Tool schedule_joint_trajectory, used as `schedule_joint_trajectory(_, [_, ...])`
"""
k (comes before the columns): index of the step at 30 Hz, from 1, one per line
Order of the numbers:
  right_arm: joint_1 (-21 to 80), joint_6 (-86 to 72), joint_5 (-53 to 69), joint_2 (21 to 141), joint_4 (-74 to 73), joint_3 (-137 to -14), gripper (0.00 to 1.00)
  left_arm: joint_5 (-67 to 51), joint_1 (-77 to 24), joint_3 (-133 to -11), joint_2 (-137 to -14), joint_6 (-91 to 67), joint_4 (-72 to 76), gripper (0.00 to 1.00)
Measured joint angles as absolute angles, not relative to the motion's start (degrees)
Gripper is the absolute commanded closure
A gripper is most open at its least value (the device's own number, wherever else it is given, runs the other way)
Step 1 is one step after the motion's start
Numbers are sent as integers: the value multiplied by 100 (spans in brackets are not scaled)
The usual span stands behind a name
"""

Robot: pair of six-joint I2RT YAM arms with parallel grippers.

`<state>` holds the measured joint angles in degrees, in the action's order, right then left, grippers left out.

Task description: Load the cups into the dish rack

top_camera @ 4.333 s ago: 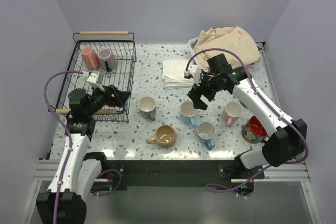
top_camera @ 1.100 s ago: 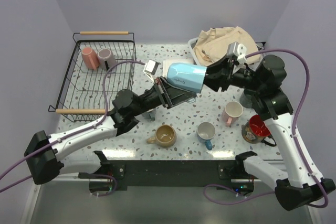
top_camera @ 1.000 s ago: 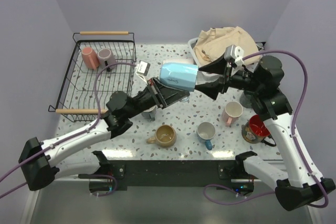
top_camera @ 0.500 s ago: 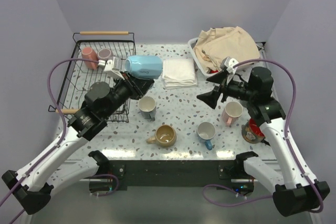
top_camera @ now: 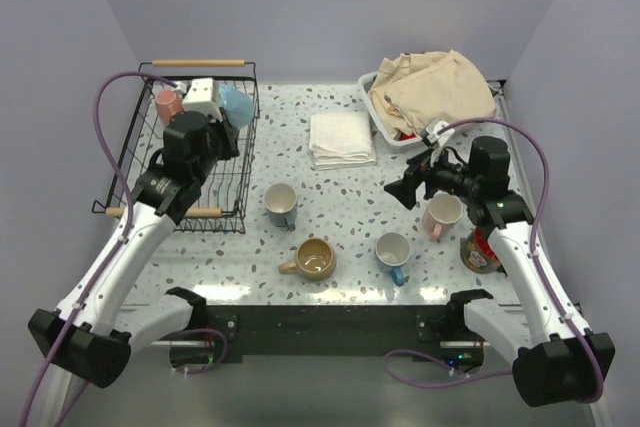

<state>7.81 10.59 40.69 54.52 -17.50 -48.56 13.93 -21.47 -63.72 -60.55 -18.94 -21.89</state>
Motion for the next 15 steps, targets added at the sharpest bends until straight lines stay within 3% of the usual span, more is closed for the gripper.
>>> schedule_joint_trajectory(8, [753,1575,3763,5433,-1916,-4856,1,231,-530,-6930,-7575,-1817,-2056,100])
schedule_joint_trajectory(15, [744,1817,3682,5430,-1994,-4856,1,-167,-270,-7636,-8973,-1734,-2027,100])
